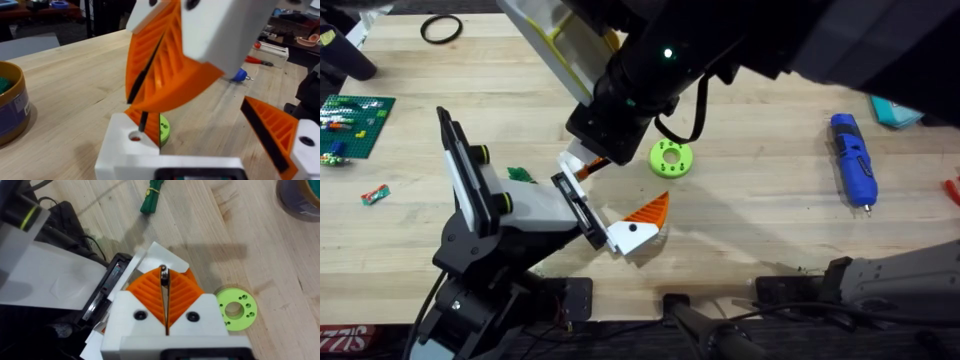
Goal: Pick up the gripper from the table and insert it into the empty holder that is missing its gripper. Then pick up a screw, insert it into the mounting hole, and use the screwdriver to tighten it. Finally, clean up the table by picking up the vegetable and placing it into the bucket.
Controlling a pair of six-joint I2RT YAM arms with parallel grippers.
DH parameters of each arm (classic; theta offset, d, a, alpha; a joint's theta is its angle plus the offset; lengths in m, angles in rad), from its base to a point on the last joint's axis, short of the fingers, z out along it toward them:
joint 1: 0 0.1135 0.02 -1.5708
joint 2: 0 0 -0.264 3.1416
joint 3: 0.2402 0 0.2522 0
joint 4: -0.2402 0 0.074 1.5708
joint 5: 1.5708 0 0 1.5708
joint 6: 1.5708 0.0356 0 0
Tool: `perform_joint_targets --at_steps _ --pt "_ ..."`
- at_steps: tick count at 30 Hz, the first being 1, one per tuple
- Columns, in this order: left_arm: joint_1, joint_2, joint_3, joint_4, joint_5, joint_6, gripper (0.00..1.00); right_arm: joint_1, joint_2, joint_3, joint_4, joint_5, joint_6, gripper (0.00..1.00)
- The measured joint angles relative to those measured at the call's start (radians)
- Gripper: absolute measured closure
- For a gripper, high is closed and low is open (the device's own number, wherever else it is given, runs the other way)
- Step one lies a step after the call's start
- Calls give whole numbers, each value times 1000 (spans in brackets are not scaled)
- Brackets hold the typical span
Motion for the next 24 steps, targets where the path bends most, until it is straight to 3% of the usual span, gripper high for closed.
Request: perform_joint_targets --at_steps 24 --pt "0 0 0 -1 -2 -3 14 0 -14 0 18 1 -10 995"
